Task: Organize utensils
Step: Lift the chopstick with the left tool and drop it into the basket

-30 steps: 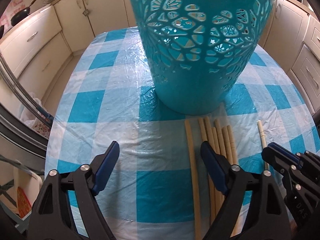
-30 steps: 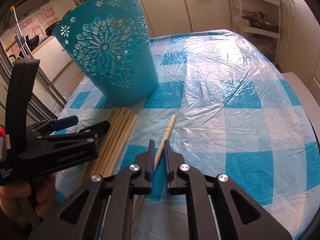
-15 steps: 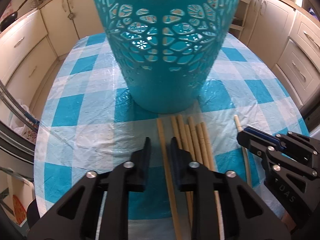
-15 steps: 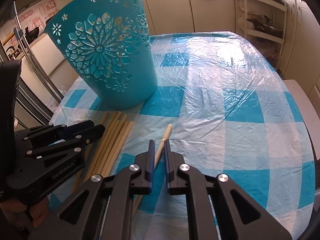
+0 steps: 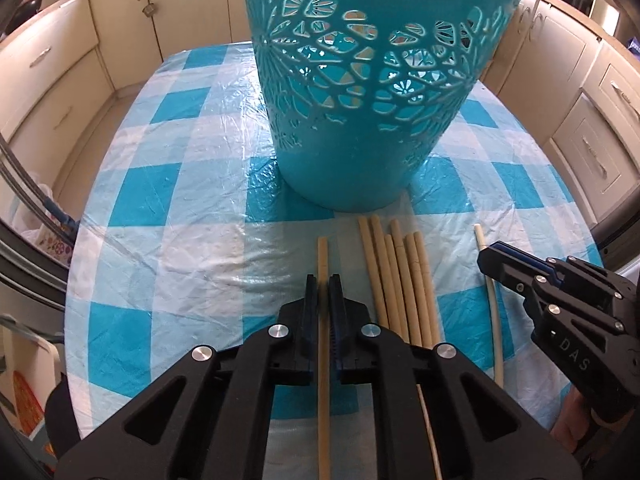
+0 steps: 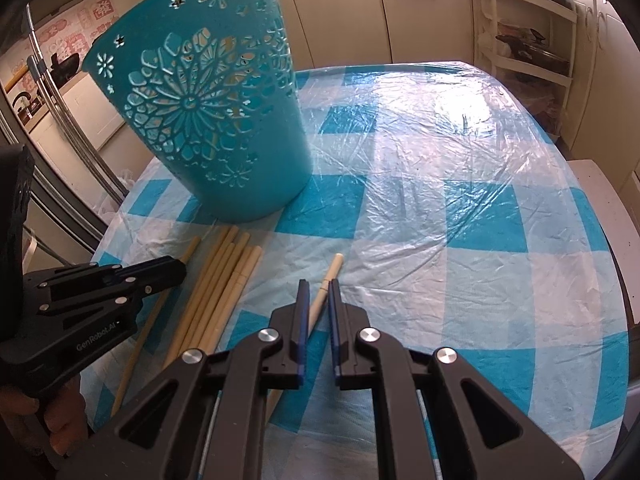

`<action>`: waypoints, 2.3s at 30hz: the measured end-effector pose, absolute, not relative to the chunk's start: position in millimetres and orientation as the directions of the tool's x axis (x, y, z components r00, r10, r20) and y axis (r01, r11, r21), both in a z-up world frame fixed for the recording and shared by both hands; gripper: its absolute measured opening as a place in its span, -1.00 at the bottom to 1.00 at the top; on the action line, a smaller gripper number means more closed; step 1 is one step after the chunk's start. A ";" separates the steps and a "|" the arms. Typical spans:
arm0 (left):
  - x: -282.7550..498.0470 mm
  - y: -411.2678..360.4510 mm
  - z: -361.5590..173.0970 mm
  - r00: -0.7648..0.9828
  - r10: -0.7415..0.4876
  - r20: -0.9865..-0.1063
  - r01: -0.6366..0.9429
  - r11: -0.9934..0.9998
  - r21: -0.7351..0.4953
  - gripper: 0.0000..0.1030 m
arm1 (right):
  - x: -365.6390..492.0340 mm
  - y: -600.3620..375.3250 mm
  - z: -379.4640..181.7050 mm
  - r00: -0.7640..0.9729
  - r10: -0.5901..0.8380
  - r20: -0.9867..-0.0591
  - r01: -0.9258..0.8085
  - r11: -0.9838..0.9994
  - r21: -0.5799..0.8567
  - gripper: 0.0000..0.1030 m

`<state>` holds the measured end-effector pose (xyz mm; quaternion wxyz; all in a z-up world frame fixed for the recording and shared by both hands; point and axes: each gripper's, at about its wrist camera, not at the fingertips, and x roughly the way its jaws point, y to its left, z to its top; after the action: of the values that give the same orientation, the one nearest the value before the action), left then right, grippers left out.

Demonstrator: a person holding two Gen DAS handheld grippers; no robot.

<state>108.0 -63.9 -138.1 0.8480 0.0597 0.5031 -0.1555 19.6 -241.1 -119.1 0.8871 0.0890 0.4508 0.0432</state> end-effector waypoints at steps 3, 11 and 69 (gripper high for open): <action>110.0 -69.5 -137.5 0.456 -0.175 -0.873 0.338 0.941 -0.012 -0.86 | 19.2 -242.9 -120.0 0.599 0.165 -0.783 0.003 0.978 0.209 -0.81; 101.9 -60.6 -130.2 0.461 -0.210 -0.862 0.360 0.932 -0.034 -0.90 | 18.4 -240.1 -120.5 0.606 0.157 -0.780 0.005 0.980 0.201 -0.80; 175.9 -75.8 24.8 0.842 -0.276 -0.463 0.263 0.960 -0.094 -0.47 | 15.6 -255.3 -122.1 0.613 0.282 -0.738 -0.015 0.938 0.346 -0.50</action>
<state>175.9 -75.8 24.8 0.9596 -0.0136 0.2434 -0.1404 15.6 -255.3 -122.1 0.8846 0.1545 0.4320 0.0840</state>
